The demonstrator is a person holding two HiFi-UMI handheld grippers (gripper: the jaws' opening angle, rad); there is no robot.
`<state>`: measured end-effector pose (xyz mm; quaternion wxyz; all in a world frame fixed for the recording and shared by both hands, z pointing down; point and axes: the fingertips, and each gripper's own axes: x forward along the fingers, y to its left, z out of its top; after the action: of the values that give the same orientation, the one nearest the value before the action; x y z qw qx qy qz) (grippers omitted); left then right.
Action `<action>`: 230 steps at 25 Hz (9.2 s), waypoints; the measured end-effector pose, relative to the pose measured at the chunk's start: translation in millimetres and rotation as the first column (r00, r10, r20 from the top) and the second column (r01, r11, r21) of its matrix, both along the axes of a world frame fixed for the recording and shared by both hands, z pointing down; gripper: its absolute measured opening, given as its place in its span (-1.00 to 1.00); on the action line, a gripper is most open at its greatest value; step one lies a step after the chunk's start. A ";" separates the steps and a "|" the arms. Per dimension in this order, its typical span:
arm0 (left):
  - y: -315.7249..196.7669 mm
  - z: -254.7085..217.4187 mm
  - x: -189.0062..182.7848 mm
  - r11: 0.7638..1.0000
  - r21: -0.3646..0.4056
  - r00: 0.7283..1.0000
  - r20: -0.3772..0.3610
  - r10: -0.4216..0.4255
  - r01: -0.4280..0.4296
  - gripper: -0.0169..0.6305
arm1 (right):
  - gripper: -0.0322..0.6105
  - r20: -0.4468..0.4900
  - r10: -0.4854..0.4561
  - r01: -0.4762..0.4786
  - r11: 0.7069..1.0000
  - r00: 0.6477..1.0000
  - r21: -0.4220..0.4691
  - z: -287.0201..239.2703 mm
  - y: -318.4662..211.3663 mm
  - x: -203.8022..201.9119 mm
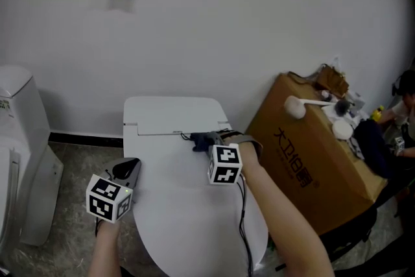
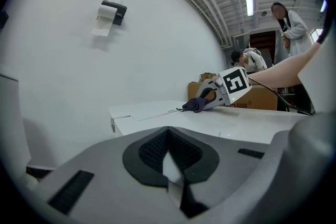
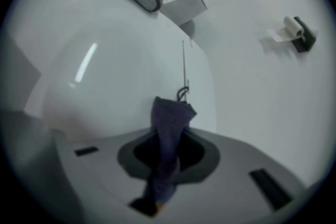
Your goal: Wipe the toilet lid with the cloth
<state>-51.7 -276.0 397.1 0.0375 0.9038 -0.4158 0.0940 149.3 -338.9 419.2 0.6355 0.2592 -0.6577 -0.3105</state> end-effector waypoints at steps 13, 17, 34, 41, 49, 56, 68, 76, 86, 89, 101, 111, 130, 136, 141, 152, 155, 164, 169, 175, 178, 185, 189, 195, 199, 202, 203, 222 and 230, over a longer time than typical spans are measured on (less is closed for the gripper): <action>-1.7 0.5 -1.0 1.000 -0.002 1.000 -0.002 -0.002 0.002 -0.90 | -0.70 -0.002 -0.020 0.020 1.000 1.000 -0.020 0.5 28.9 -4.6; -0.7 0.3 -0.7 1.000 -0.003 1.000 -0.004 -0.002 0.002 -0.90 | -0.70 -0.001 -0.029 0.028 0.999 1.000 -0.022 0.5 40.7 -5.9; 0.0 0.8 -0.9 1.000 -0.006 1.000 0.015 -0.005 0.005 -0.90 | -0.70 0.024 -0.040 0.041 0.998 0.999 -0.046 5.8 89.2 -6.0; -0.7 0.9 -0.2 1.000 -0.005 1.000 0.007 -0.003 0.003 -0.90 | -0.70 0.029 -0.043 0.044 0.998 0.999 -0.041 8.8 106.8 -3.6; 0.1 0.8 -0.6 1.000 -0.002 1.000 0.016 -0.007 0.007 -0.90 | -0.70 0.035 -0.061 0.061 0.998 0.998 -0.002 3.1 127.6 -7.0; 0.4 0.8 0.0 1.000 -0.004 1.000 0.023 -0.008 0.009 -0.90 | -0.70 0.031 -0.072 0.072 0.997 0.997 -0.022 3.8 154.6 -7.7; -0.3 0.3 -0.4 1.000 -0.002 1.000 0.020 -0.006 0.006 -0.90 | -0.70 0.039 -0.071 0.073 0.997 0.997 -0.039 4.6 179.9 -9.1; -0.1 -0.4 -0.6 1.000 -0.002 1.000 0.014 -0.007 0.007 -0.90 | -0.70 0.042 -0.080 0.081 0.996 0.996 -0.040 3.4 200.5 -10.8; -0.4 -0.8 -1.3 1.000 -0.001 1.000 0.024 -0.008 0.008 -0.90 | -0.70 0.029 -0.079 0.080 0.995 0.996 -0.051 1.7 225.2 -12.1; 0.1 -0.3 -1.1 1.000 -0.002 1.000 0.025 -0.009 0.009 -0.90 | -0.70 0.037 -0.080 0.082 0.995 0.996 -0.056 2.4 234.1 -11.5; 0.3 -0.6 -1.8 1.000 -0.005 1.000 0.025 -0.008 0.008 -0.90 | -0.70 0.052 -0.071 0.075 0.994 0.996 -0.083 2.0 267.3 -12.8; 0.5 -1.5 -1.1 1.000 -0.005 1.000 0.020 -0.008 0.008 -0.90 | -0.70 0.081 -0.066 0.072 0.995 0.995 -0.076 -0.5 294.3 -14.3; 1.9 -0.8 -0.6 1.000 -0.002 0.999 0.042 -0.012 0.012 -0.90 | -0.70 0.186 -0.018 0.035 0.996 0.982 -0.086 -12.7 316.7 -9.1; 2.2 -0.5 2.5 1.000 -0.002 0.999 0.032 -0.009 0.009 -0.90 | -0.70 0.204 -0.011 0.027 0.997 0.979 -0.077 -22.5 306.5 -8.6; 2.1 -1.3 2.5 1.000 0.000 1.000 0.026 -0.012 0.012 -0.90 | -0.70 0.196 -0.045 0.048 0.999 0.980 -0.010 -46.5 238.9 -28.8; 1.2 -0.4 4.3 1.000 -0.002 1.000 0.024 -0.009 0.009 -0.90 | -0.70 0.121 -0.055 0.037 0.989 0.991 0.145 -80.5 53.7 -71.9; 1.7 -1.0 4.1 1.000 -0.001 1.000 0.016 -0.007 0.007 -0.90 | -0.70 0.070 -0.052 0.042 0.989 0.996 0.140 -70.4 23.1 -83.9; -0.5 0.0 4.4 1.000 0.008 1.000 -0.003 -0.023 0.023 -0.90 | -0.70 -0.058 -0.028 0.034 0.995 0.998 0.096 -28.7 -34.9 -92.9; -2.1 -2.6 4.7 0.999 0.013 0.999 0.015 -0.032 0.032 -0.90 | -0.70 -0.057 -0.049 0.049 0.999 0.997 0.005 -3.2 -29.6 -94.4; -3.8 -3.0 3.6 0.999 0.018 0.999 0.011 -0.035 0.035 -0.90 | -0.70 0.000 -0.041 0.041 0.999 0.999 -0.019 -2.9 -20.1 -97.0; -3.4 -2.4 3.5 0.999 0.018 0.999 0.005 -0.035 0.035 -0.90 | -0.70 -0.017 -0.058 0.058 0.998 0.998 -0.023 -1.8 -9.6 -97.6; -3.2 -3.4 2.1 0.999 0.018 0.999 -0.009 -0.031 0.031 -0.90 | -0.70 -0.050 -0.094 0.091 0.994 0.994 -0.057 -1.6 21.3 -99.9; -2.5 -3.4 1.6 1.000 0.013 1.000 -0.006 -0.028 0.028 -0.90 | -0.70 -0.047 -0.106 0.103 0.992 0.993 -0.070 -1.2 38.9 -99.4; -2.9 -5.7 1.7 0.999 0.018 0.999 -0.027 -0.032 0.032 -0.90 | -0.70 -0.028 -0.115 0.113 0.991 0.993 -0.065 -2.0 63.0 -97.7; -3.9 -6.6 1.7 0.999 0.025 0.999 -0.029 -0.041 0.041 -0.90 | -0.70 -0.018 -0.127 0.126 0.991 0.992 -0.052 -1.1 76.2 -97.4; -4.8 -7.2 0.8 0.998 0.030 0.998 -0.027 -0.049 0.050 -0.90 | -0.70 -0.015 -0.132 0.131 0.990 0.991 -0.047 -1.1 85.1 -98.0; -5.0 -7.3 1.1 0.998 0.031 0.998 -0.027 -0.049 0.050 -0.90 | -0.70 -0.014 -0.132 0.131 0.990 0.991 -0.050 -0.9 88.5 -97.4; -3.8 -6.5 1.1 0.998 0.031 0.998 -0.033 -0.049 0.050 -0.90 | -0.70 -0.033 -0.149 0.147 0.987 0.988 -0.069 1.8 147.3 -92.5; -4.2 -8.3 0.6 0.998 0.033 0.998 -0.032 -0.047 0.048 -0.90 | -0.70 -0.009 -0.151 0.149 0.985 0.989 -0.088 2.5 168.5 -92.5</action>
<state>-51.1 -280.2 388.8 0.0308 0.8955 -0.4382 0.0720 56.8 -170.4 421.6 0.6260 0.1787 -0.6833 -0.3307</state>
